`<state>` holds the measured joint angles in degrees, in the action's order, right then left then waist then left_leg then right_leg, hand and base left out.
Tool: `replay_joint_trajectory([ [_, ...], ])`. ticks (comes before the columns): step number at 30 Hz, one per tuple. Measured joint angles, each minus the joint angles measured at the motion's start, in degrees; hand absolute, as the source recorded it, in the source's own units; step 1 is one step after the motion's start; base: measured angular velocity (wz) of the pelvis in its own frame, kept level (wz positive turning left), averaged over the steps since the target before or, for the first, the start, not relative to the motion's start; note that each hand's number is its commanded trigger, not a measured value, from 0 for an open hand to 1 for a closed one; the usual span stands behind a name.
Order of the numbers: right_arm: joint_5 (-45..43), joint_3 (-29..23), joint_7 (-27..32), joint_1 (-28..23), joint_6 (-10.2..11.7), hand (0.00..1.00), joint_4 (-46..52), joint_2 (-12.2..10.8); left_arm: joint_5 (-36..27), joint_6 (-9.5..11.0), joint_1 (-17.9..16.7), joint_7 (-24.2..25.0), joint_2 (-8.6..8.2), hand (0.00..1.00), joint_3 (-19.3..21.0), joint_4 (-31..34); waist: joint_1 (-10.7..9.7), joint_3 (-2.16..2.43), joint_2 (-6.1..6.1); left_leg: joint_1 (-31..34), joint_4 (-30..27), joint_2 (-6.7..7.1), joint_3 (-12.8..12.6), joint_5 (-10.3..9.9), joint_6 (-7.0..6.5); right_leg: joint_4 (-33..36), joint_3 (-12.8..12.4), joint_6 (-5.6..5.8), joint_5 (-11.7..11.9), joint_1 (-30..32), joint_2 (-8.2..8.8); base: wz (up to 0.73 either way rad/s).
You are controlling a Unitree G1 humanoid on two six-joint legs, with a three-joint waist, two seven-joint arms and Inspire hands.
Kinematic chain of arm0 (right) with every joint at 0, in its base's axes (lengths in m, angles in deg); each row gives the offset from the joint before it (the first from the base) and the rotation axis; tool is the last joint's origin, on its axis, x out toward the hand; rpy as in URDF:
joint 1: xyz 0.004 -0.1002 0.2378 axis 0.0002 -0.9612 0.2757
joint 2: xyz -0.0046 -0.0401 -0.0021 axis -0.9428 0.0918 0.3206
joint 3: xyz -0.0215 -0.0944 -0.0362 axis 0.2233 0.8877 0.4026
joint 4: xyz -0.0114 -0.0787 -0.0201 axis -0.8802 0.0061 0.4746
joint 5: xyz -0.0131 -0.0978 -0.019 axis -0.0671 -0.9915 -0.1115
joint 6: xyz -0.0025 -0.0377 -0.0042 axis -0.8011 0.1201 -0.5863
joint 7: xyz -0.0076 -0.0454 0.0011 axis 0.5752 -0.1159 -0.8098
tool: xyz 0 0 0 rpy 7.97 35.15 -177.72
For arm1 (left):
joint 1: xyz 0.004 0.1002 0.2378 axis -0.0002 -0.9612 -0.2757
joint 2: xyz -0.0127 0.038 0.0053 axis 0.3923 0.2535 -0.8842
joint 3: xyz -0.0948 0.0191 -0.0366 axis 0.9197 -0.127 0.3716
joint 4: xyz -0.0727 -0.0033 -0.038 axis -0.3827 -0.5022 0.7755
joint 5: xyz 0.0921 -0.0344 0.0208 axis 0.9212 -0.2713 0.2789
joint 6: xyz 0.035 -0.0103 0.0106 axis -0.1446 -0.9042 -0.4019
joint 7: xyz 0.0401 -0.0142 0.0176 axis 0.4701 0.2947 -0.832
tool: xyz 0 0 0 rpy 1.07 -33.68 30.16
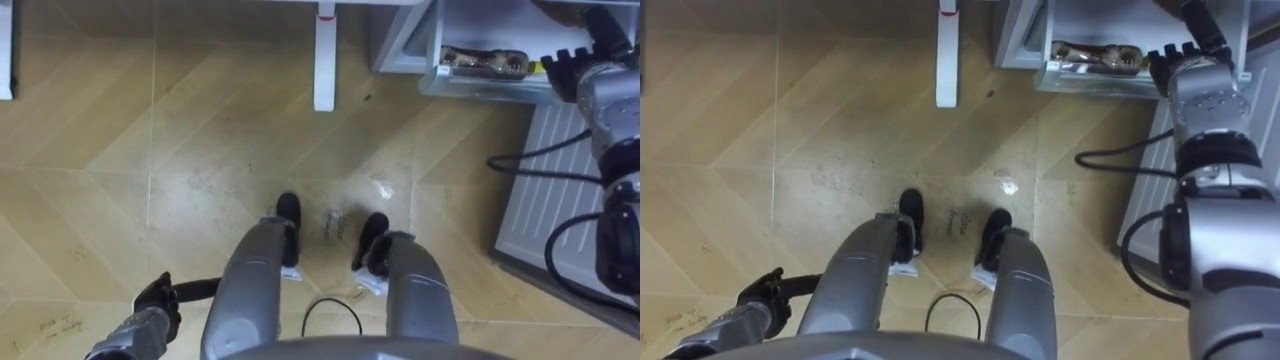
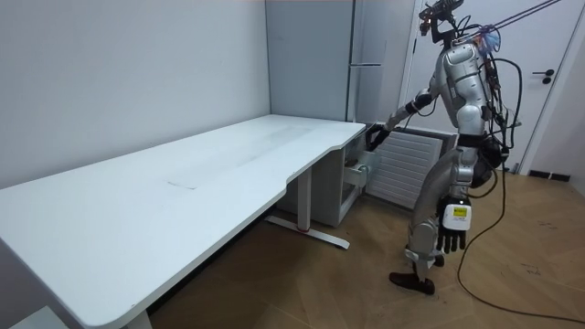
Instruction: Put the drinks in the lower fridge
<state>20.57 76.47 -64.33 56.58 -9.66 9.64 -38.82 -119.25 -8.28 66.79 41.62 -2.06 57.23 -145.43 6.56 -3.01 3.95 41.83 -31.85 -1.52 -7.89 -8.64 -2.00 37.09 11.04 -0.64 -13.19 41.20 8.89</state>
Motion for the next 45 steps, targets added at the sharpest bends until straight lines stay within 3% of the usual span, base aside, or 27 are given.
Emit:
replay_joint_trajectory([
  [4,-0.1,3.3,-4.6,-1.2,0.0,0.00,-0.2,0.0,-0.3,0.0,0.0,1.1,0.20,0.00,-1.2,0.0,0.2,-0.11,-0.37,-1.8,0.6,-0.06,0.0,-0.1,0.13,-0.3,-0.1,-0.03,-0.1,-1.7,-0.13,-0.04],
  [12,0.1,4.1,-10.5,-3.3,-0.1,0.00,-0.2,0.0,-0.3,0.0,-0.1,2.2,0.55,0.00,-2.2,-0.1,0.2,-0.19,-0.48,-3.3,0.6,-0.05,0.0,-0.1,0.14,-0.3,-0.2,0.00,-0.2,-3.1,-0.18,0.00],
  [19,0.0,4.2,-13.3,-9.9,-0.1,0.00,3.3,-0.2,-0.3,-0.1,-0.4,2.9,1.19,0.00,-1.6,1.6,-0.3,-0.07,-0.36,-3.5,0.5,-0.07,0.1,-0.2,0.20,-0.5,-0.1,0.09,-0.2,-3.6,-0.36,0.02],
  [23,-0.4,4.2,-15.2,-12.2,0.0,0.00,4.7,-1.2,-0.3,0.0,-0.6,2.9,1.36,0.00,-1.0,1.0,-1.6,0.08,-0.29,-4.9,0.8,-0.22,0.2,-0.2,0.31,-1.5,0.3,0.05,-0.2,-5.2,-0.56,-0.01],
  [25,0.2,4.4,-16.8,-16.0,0.2,0.00,5.5,-3.5,-0.3,0.3,-2.4,2.9,1.51,0.00,-1.0,0.9,-1.5,1.36,-0.11,-6.7,1.3,-1.16,0.2,-0.8,0.65,-3.7,0.7,-0.13,0.4,-7.9,-1.54,-0.14],
  [26,0.3,4.5,-17.1,-17.0,0.2,0.00,5.7,-4.1,-0.3,0.3,-2.8,2.9,1.49,0.00,-1.0,0.9,-1.6,1.73,-0.12,-7.0,1.4,-1.38,0.2,-1.1,0.74,-4.1,0.7,-0.11,0.4,-8.4,-1.87,-0.13],
  [27,0.3,4.6,-17.3,-18.9,0.2,0.00,6.7,-5.2,-0.3,0.1,-3.1,3.2,1.49,0.00,-1.0,1.0,-1.5,1.98,-0.01,-7.8,1.6,-1.62,0.2,-1.3,0.80,-4.7,0.7,-0.08,0.5,-9.4,-2.16,-0.06],
  [31,0.2,6.1,-19.3,-23.3,0.2,0.00,9.1,-6.7,-0.5,0.1,-3.5,4.4,1.51,0.00,-0.9,0.9,-1.9,2.10,-0.21,-9.4,2.3,-1.80,0.3,-1.3,0.88,-6.0,0.5,-0.01,0.7,-11.2,-2.73,-0.02],
  [32,0.3,6.1,-19.9,-25.0,0.2,0.00,9.9,-7.2,-0.6,0.1,-3.7,4.7,1.51,0.00,-0.9,0.8,-1.9,2.39,-0.45,-9.6,2.3,-1.85,0.4,-1.4,0.95,-6.3,0.3,0.11,0.7,-11.6,-2.96,0.00],
  [38,0.6,6.1,-21.0,-28.6,0.8,0.00,10.0,-8.3,-2.7,0.6,-4.0,5.0,1.39,0.00,-0.9,-0.8,-2.4,2.21,-1.13,-10.4,2.5,-1.90,0.4,-1.4,0.99,-6.6,0.1,0.17,0.7,-12.3,-3.09,-0.01],
  [42,0.9,6.1,-21.6,-30.0,1.4,0.00,9.7,-9.4,-2.6,0.6,-4.0,5.0,1.21,0.00,-0.9,-1.3,-3.2,1.75,-1.92,-10.3,2.6,-1.93,0.3,-1.4,0.98,-7.0,0.1,0.24,1.0,-12.4,-3.20,-0.01],
  [45,0.8,6.2,-23.0,-30.4,1.4,0.00,7.4,-10.1,-2.5,1.1,-4.0,5.2,0.93,0.00,0.2,-1.5,-3.0,1.77,-2.26,-10.4,3.3,-1.77,0.1,-1.4,0.97,-7.4,0.0,0.33,1.1,-12.1,-3.09,-0.04],
])
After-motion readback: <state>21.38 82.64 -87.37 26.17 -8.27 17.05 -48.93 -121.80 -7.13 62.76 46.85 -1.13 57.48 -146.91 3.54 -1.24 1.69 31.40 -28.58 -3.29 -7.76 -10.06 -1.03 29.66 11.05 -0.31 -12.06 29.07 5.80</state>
